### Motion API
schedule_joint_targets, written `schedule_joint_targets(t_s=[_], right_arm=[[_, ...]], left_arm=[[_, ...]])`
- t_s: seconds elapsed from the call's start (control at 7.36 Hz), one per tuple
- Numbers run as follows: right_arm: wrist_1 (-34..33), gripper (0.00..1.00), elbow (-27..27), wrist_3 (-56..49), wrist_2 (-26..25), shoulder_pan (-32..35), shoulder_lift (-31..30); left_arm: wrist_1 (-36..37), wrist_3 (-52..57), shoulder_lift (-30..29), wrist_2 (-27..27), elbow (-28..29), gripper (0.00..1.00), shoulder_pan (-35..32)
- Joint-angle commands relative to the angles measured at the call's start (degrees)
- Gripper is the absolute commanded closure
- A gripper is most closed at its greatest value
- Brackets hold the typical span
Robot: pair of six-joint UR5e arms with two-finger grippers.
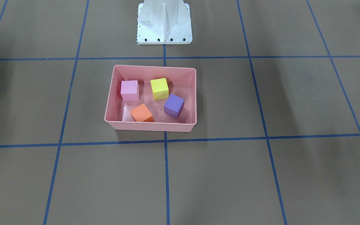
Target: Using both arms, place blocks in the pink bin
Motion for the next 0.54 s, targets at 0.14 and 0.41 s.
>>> schedule_joint_targets(t_s=[0.14, 0.41], right_arm=[[0.00, 0.00, -0.19, 0.39, 0.06, 0.00, 0.25], [0.09, 0.00, -1.42, 0.38, -0.03, 0.00, 1.82]], left_arm=[[-0.09, -6.18, -0.28, -1.58, -0.87, 0.01, -0.33], [-0.09, -6.38, 0.94, -1.58, -2.28, 0.01, -0.42]])
